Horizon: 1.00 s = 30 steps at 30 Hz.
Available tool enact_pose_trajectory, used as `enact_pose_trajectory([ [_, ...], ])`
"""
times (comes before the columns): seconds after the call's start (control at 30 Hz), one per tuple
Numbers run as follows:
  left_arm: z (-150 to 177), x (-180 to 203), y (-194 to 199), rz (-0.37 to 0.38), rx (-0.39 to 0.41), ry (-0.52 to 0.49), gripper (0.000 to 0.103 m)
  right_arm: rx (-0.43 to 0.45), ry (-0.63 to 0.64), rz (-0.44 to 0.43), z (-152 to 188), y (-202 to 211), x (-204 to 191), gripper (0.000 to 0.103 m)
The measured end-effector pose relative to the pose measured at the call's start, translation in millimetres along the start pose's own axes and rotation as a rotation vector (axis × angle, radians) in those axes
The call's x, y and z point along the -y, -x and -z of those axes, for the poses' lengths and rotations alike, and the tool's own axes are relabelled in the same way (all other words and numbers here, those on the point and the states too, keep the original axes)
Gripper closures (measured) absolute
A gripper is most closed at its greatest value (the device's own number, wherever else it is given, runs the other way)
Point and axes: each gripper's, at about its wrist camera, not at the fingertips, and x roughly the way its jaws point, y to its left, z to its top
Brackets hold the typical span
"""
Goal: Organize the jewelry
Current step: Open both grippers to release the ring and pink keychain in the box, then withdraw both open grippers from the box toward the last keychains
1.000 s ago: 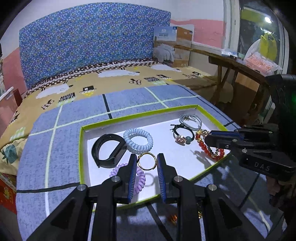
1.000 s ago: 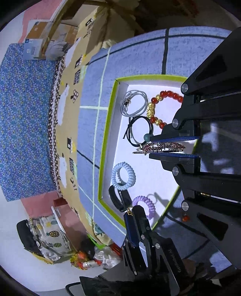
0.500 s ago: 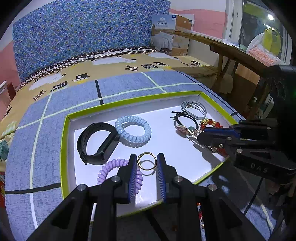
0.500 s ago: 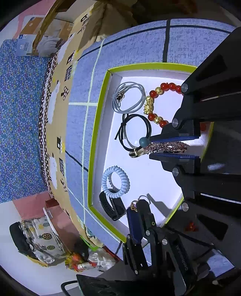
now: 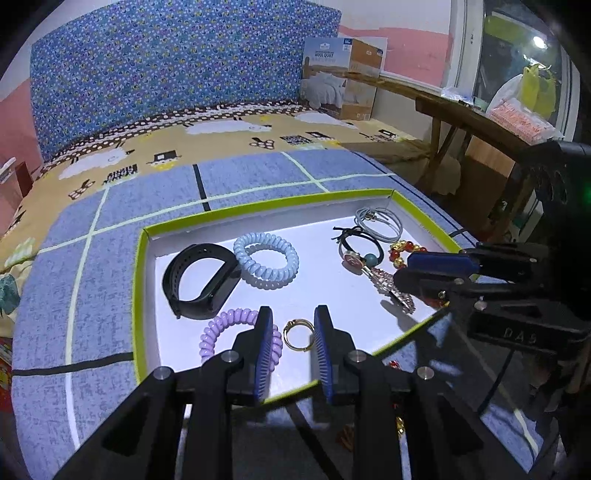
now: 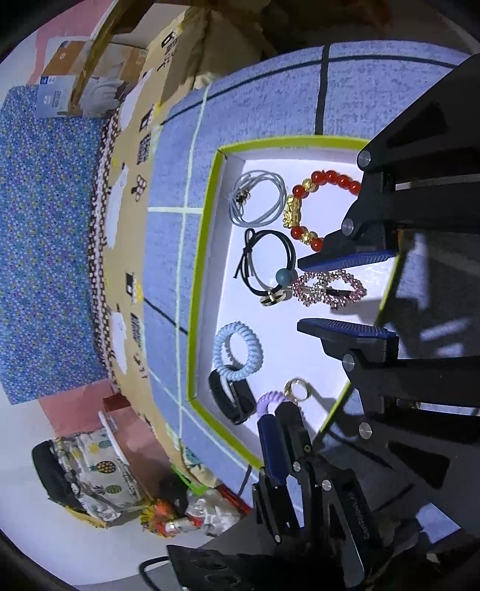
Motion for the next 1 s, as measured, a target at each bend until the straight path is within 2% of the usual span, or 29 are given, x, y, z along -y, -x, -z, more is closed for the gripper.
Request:
enact_pose_trajectory([
  [0.27, 14.4, 2.2, 45.1, -0.016, 0.082, 0.02, 0.079, 0.075, -0.016, 0.0, 18.9, 45.1, -13.1, 0.076],
  [0.53, 37.7, 3.6, 88.6, -0.038, 0.134, 0.048, 0.079, 0.106, -0.019, -0.003, 48.5, 82.8, -28.1, 0.076],
  [0.77, 55.0, 11.7, 115.6, -0.046, 0.161, 0.04, 0.079, 0.115, -0.01, 0.002, 69.8, 100.6, -43.0, 0.076],
  [1.0, 69.4, 17.5, 124.7, -0.045, 0.159, 0.047, 0.079, 0.105, -0.01, -0.004, 82.7, 104.7, -53.3, 0.076],
])
